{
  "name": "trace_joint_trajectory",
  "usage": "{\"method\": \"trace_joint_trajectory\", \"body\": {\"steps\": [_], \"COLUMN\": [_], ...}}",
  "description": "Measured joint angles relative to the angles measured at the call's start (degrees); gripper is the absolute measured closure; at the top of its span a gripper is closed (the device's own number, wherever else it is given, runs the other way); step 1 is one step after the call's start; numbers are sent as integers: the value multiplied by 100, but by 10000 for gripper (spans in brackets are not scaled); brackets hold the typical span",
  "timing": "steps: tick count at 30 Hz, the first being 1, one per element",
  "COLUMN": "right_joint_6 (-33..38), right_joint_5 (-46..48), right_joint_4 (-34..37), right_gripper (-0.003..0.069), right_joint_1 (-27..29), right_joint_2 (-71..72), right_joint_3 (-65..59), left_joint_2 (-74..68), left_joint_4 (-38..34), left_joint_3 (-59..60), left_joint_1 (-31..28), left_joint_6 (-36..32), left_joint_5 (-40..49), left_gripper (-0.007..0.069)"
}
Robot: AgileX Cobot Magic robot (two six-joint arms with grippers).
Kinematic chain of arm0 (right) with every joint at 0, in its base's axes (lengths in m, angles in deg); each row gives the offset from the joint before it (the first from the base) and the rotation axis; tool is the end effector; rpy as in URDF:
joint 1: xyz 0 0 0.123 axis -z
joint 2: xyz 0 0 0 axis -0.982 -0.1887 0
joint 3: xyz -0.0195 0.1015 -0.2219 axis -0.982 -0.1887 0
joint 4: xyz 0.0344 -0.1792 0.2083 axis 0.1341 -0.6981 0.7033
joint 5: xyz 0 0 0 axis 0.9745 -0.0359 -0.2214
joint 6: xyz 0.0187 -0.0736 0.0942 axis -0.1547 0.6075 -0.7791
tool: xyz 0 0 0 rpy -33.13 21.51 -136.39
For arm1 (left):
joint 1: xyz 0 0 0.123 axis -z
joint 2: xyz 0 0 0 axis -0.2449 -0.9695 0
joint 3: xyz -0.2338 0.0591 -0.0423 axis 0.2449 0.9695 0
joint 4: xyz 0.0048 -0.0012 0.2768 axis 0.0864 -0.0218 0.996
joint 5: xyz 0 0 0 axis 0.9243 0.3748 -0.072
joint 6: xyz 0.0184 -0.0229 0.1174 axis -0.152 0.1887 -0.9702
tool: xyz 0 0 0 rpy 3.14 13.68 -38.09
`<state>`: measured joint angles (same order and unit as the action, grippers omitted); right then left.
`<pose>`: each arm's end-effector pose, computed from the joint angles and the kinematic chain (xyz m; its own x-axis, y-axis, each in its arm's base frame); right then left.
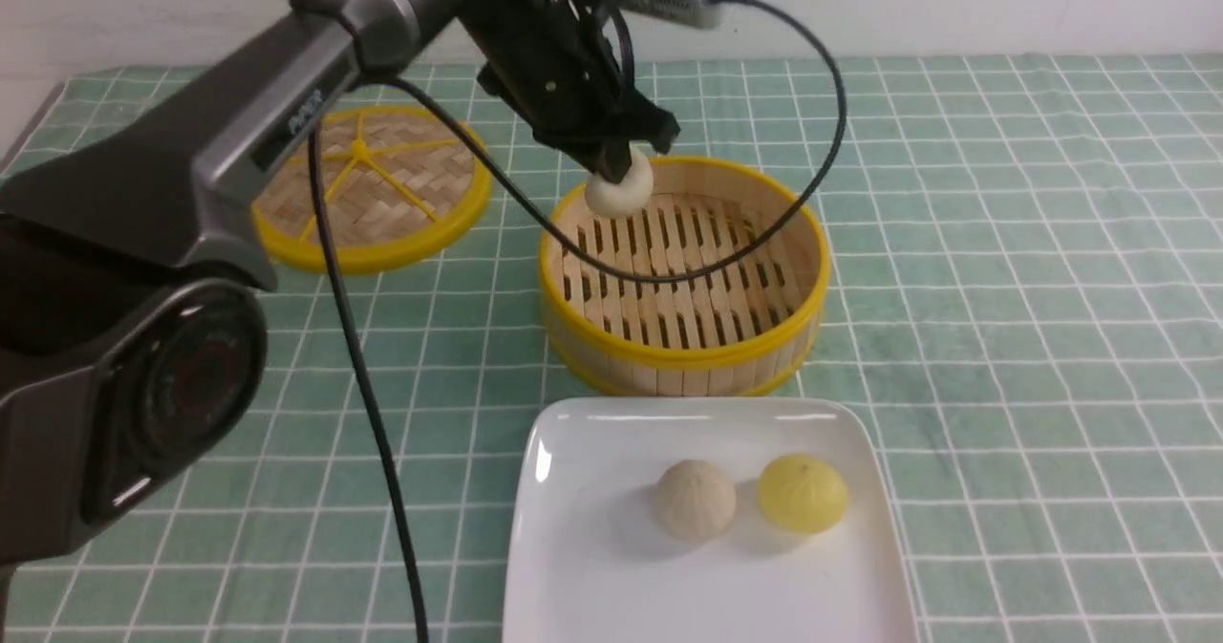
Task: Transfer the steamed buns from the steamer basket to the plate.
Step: Use the left arm to put the steamed stuffed bun into the plate
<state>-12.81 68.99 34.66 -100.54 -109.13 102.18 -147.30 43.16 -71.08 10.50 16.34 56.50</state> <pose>0.1174 0.0787 0.4315 -0.2340 -0.3224 -0.9172 -0.6358 0.7644 -0.1065 0.4580 -0.2331 0.2490 -0.6789 0.4884 -0.5483 0.6126 0.7884 -0.0562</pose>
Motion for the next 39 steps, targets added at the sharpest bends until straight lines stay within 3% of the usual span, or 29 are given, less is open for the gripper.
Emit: {"method": "trace_joint_trajectory", "body": {"steps": [5, 16, 26, 33, 39], "right_joint_6": [2, 7, -169, -175, -234], "right_joint_5": [-85, 35, 398, 444, 464], "right_joint_4": [-16, -88, -92, -92, -92], "right_gripper": [174, 174, 176, 188, 194], "right_joint_1": [0, 0, 0, 0, 0], "right_joint_2": [0, 0, 0, 0, 0], "right_joint_3": [0, 0, 0, 0, 0], "left_joint_2": [620, 1751, 3302, 3888, 3468], "left_joint_4": [-159, -839, -865, -1080, -1790], "left_joint_3": [-140, 71, 2676, 4755, 6048], "left_joint_1": [-7, -7, -7, -7, -7], "left_joint_6": [78, 728, 838, 408, -888], "left_joint_5": [430, 428, 428, 428, -251], "left_gripper": [592, 588, 585, 585, 585]}}
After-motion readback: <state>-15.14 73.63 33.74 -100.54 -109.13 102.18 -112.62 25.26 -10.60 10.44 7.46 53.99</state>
